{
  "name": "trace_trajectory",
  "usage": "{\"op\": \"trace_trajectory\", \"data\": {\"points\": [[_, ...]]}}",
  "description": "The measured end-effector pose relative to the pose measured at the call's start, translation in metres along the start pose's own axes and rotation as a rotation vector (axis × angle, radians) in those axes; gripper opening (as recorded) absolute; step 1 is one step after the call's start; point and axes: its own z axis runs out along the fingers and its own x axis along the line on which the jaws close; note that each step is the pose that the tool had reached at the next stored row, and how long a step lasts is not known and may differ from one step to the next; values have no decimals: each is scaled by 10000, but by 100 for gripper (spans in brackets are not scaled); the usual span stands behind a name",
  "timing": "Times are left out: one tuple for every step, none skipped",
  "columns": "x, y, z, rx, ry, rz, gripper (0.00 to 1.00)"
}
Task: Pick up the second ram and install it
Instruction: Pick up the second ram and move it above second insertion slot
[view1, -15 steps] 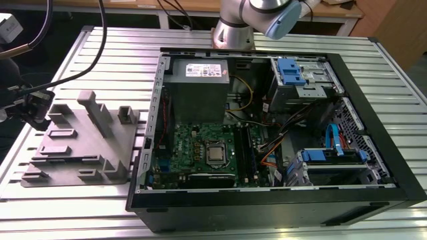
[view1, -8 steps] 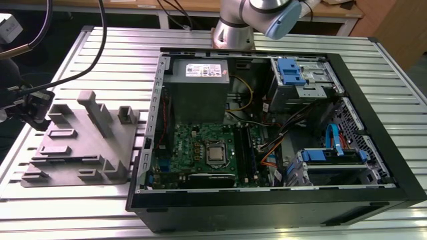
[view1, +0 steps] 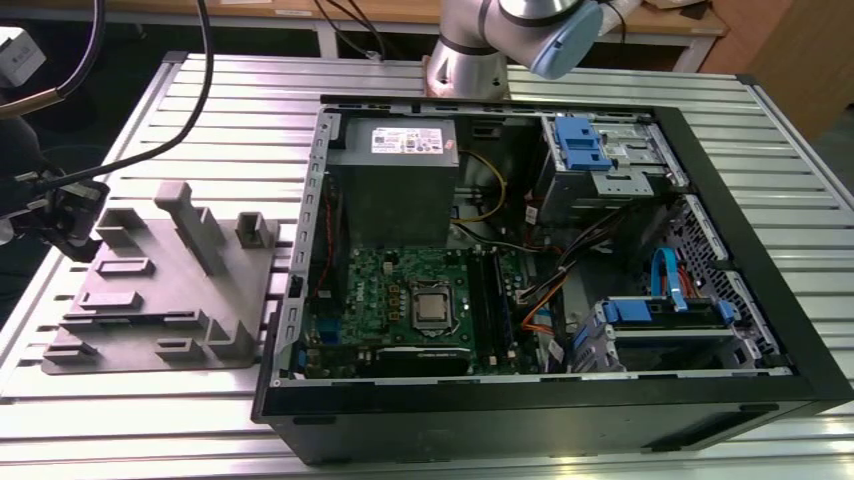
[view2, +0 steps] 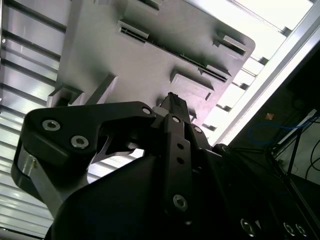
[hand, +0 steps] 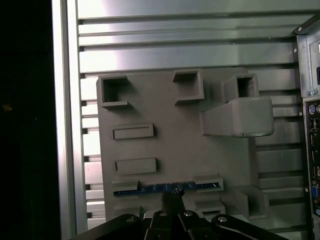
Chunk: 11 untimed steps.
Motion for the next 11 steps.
{"op": "trace_trajectory", "data": {"points": [[0,0,0,0,-1,0,7],[0,0,0,0,0,0,7],[0,0,0,1,0,0,7],[1,0,0,9,0,-17,7],[1,0,0,9,2,-71,7],[1,0,0,8,6,-147,7],[1,-1,0,5,10,-257,7],[1,-1,0,2,17,-385,7],[1,-2,0,-2,23,-531,7],[1,-2,2,-6,30,-685,7],[0,-2,3,-11,37,-862,7]]}}
